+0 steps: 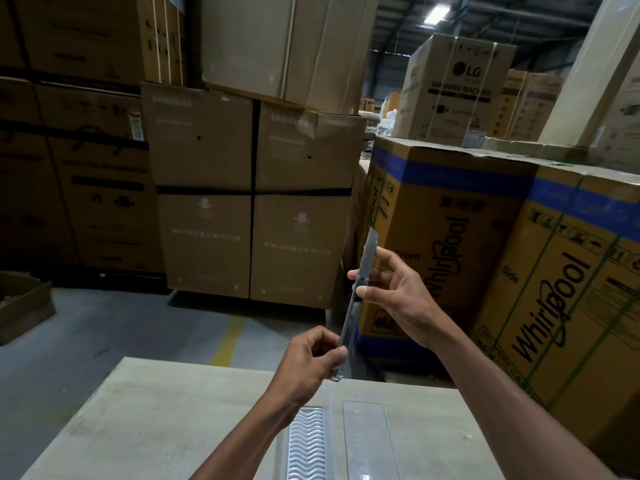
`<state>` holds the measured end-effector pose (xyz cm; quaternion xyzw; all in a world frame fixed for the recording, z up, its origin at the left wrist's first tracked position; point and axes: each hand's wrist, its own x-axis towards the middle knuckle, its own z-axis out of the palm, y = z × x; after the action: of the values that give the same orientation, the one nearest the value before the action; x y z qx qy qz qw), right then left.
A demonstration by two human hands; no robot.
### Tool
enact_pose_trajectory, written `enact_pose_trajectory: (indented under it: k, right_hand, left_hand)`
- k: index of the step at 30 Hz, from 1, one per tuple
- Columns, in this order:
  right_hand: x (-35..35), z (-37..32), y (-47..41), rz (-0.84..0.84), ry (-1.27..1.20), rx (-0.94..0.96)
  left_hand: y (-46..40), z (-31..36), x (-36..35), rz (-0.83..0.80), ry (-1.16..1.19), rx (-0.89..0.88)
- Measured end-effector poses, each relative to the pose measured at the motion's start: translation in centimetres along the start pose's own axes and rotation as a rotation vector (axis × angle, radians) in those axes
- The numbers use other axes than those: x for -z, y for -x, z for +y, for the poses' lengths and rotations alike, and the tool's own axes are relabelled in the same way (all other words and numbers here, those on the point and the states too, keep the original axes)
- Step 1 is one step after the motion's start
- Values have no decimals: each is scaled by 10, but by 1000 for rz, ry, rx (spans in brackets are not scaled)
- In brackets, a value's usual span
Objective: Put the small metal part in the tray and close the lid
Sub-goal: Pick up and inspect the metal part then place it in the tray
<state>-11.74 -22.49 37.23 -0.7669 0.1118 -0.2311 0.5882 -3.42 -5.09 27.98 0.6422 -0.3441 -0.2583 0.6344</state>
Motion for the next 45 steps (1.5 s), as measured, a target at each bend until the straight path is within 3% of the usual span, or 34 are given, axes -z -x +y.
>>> enact_pose_trajectory:
  k: [45]
  right_hand:
    - [-6,-6,17,-10,46,14]
  left_hand:
    - [-4,21,-2,-8,73,-90]
